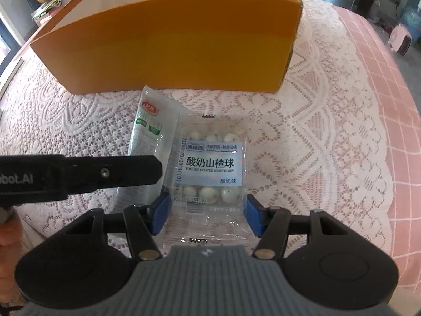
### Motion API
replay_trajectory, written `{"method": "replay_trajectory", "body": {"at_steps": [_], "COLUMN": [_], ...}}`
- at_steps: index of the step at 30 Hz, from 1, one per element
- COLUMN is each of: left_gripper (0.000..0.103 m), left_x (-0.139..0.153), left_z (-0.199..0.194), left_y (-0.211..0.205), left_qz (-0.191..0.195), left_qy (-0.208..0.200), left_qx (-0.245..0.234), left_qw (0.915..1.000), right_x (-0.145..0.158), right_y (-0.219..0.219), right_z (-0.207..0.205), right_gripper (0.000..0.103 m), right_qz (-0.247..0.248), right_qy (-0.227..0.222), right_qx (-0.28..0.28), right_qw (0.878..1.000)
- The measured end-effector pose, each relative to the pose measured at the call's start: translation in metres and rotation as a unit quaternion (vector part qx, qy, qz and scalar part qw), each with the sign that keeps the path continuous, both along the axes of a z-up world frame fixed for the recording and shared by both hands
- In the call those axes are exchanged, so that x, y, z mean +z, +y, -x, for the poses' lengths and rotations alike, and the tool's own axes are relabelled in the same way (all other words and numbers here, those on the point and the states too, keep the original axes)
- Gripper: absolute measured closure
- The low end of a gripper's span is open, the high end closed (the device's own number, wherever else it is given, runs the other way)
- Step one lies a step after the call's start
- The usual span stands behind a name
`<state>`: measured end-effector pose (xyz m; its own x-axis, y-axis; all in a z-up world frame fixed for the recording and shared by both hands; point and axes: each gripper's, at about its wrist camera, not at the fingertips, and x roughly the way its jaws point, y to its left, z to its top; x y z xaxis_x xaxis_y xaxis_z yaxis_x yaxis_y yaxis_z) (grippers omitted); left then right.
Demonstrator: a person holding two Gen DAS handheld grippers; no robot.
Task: Organize snacks
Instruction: 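Close the left tool on the white stick packs while the right tool grasps the yogurt hawthorn ball bag, then lift the stick packs and hawthorn ball bag and carry them over the box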
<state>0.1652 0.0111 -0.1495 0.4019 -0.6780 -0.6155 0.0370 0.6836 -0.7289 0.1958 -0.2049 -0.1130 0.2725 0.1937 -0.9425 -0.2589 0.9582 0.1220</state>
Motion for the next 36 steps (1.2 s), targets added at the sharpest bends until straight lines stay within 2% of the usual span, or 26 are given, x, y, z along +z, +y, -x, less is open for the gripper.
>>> {"method": "replay_trajectory", "body": {"at_steps": [4,6,10,12,15,20,27,36], "left_gripper": [0.063,0.07,0.073,0.081,0.086,0.09,0.093,0.093], "left_x": [0.0,-0.001,0.001,0.001,0.003,0.011,0.019,0.035], "left_z": [-0.004,-0.005,-0.005,-0.005,-0.003,0.002,0.008,0.024], "left_y": [-0.009,-0.015,-0.021,-0.023,-0.027,-0.034,-0.031,-0.017], "left_qz": [-0.03,-0.051,-0.066,-0.075,-0.087,-0.109,-0.125,-0.141], "left_qy": [0.001,0.001,-0.005,-0.006,-0.014,-0.039,-0.054,-0.073], "left_qx": [-0.001,-0.004,-0.007,-0.004,-0.006,-0.01,0.0,0.015], "left_qw": [0.9996,0.9987,0.9978,0.9971,0.9961,0.9932,0.9906,0.9871], "right_x": [0.0,0.0,0.001,0.0,0.001,0.003,0.011,0.025], "right_y": [0.002,0.002,0.001,0.002,0.002,0.002,0.007,-0.004], "right_z": [0.001,0.001,0.002,0.001,0.002,0.003,0.01,0.018], "right_gripper": [0.044,0.044,0.044,0.044,0.044,0.044,0.044,0.044], "right_qz": [0.002,-0.002,-0.002,0.003,0.003,0.002,0.013,-0.011], "right_qy": [-0.004,-0.003,-0.005,-0.007,-0.008,-0.015,-0.052,-0.078], "right_qx": [0.005,0.006,0.008,0.009,0.01,0.01,0.022,-0.013], "right_qw": [1.0,1.0,1.0,1.0,1.0,1.0,0.998,0.997]}}
